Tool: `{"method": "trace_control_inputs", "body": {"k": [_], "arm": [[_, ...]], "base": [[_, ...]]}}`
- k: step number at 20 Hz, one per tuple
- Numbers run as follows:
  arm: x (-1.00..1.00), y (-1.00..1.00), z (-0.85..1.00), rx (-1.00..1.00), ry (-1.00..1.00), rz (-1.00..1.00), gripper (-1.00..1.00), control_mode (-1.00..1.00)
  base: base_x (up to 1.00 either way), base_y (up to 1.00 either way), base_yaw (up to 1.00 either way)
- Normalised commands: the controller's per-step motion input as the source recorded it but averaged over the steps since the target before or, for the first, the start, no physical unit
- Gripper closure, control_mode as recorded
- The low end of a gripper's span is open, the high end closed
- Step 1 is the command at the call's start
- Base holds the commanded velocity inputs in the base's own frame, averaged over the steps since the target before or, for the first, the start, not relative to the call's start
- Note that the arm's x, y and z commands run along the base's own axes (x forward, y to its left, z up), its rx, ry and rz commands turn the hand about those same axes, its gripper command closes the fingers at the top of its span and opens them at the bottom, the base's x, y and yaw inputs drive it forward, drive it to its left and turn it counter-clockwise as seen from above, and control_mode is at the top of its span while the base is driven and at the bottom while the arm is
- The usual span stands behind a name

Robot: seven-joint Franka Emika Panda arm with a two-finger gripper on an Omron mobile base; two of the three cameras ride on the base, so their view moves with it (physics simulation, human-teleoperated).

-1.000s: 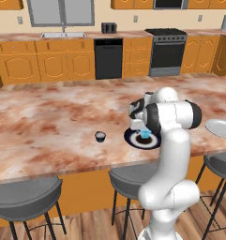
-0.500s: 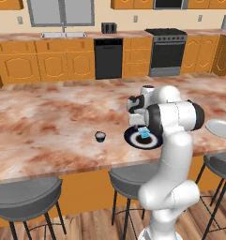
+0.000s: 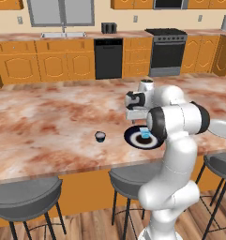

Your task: Place two yogurt containers on each plate.

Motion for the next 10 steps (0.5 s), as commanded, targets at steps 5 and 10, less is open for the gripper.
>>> {"method": "trace_control_inputs", "body": {"k": [5, 10], "arm": [[-0.32, 0.99, 0.0, 0.02, 0.0, 0.32, -1.0, -1.0], [-0.11, 0.95, 0.01, 0.0, -0.01, 0.3, -1.0, -1.0]], "base": [[0.0, 0.0, 0.0], [0.0, 0.0, 0.0]]}}
